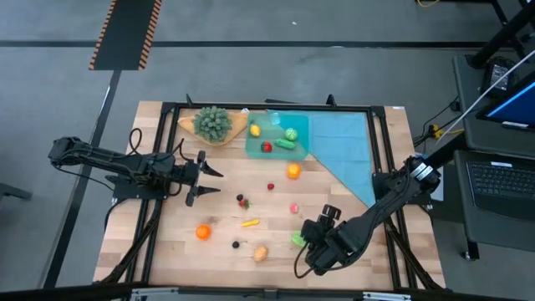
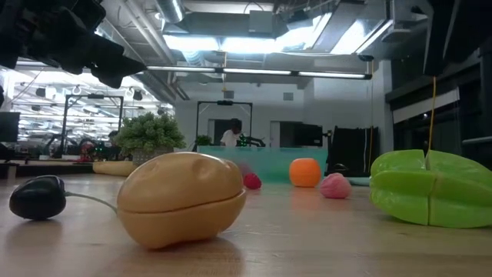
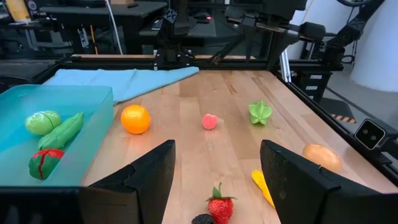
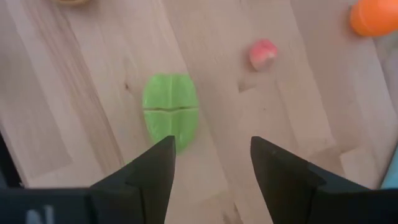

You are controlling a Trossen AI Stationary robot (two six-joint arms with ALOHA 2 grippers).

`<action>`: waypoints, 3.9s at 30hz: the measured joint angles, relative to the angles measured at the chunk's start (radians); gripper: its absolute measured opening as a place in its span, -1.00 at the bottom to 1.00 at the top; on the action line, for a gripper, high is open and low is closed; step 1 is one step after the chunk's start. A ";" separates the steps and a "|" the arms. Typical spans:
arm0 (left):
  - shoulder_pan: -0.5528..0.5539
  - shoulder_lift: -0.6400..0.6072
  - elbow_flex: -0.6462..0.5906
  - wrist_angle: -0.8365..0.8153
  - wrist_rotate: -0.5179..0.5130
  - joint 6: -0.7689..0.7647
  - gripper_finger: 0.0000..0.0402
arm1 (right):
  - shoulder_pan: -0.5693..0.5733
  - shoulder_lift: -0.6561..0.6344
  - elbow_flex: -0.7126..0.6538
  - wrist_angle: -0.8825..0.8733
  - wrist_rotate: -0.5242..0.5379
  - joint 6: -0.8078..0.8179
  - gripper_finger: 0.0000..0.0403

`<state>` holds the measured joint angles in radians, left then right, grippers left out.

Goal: Pick and placing Produce into tupperware
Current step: Put the star fruit into the blue bin

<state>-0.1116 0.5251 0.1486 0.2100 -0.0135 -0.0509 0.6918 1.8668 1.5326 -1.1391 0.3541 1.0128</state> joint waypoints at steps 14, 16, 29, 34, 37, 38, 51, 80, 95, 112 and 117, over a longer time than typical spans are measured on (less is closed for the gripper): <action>0.000 0.000 0.000 0.000 0.000 0.000 0.14 | 0.000 0.000 0.000 0.013 0.000 -0.075 0.05; 0.000 0.000 0.000 0.000 0.000 0.000 0.14 | -0.001 0.000 0.000 0.030 0.000 -0.077 0.05; 0.000 0.000 0.000 0.000 0.000 0.001 0.14 | -0.001 0.000 0.000 0.092 -0.042 -0.134 0.05; 0.000 0.000 0.000 0.000 0.000 0.001 0.14 | -0.008 0.000 0.000 0.136 -0.049 -0.128 0.05; 0.000 0.000 0.000 0.000 0.000 0.001 0.14 | -0.008 0.000 0.000 0.145 -0.061 -0.160 0.05; 0.000 0.000 0.000 0.000 0.000 0.001 0.14 | -0.008 0.000 0.000 0.145 -0.062 -0.168 0.05; 0.000 0.000 0.000 0.000 0.000 0.001 0.14 | -0.011 0.000 0.000 0.144 -0.069 -0.154 0.40; 0.000 0.000 0.000 0.000 0.000 0.000 0.14 | -0.011 0.159 -0.002 0.195 -0.071 -0.184 0.56; 0.000 0.000 0.000 0.000 0.000 -0.002 0.14 | -0.014 0.179 -0.002 0.232 -0.062 -0.202 0.56; 0.000 0.000 0.000 -0.018 0.000 0.000 0.14 | -0.062 0.260 -0.002 0.225 -0.076 -0.180 0.56; 0.000 0.000 0.000 -0.018 0.000 0.000 0.14 | -0.062 0.260 -0.002 0.187 -0.100 -0.184 0.56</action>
<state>-0.1120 0.5255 0.1486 0.1921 -0.0135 -0.0509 0.6300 2.1269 1.5307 -0.9526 0.2536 0.8288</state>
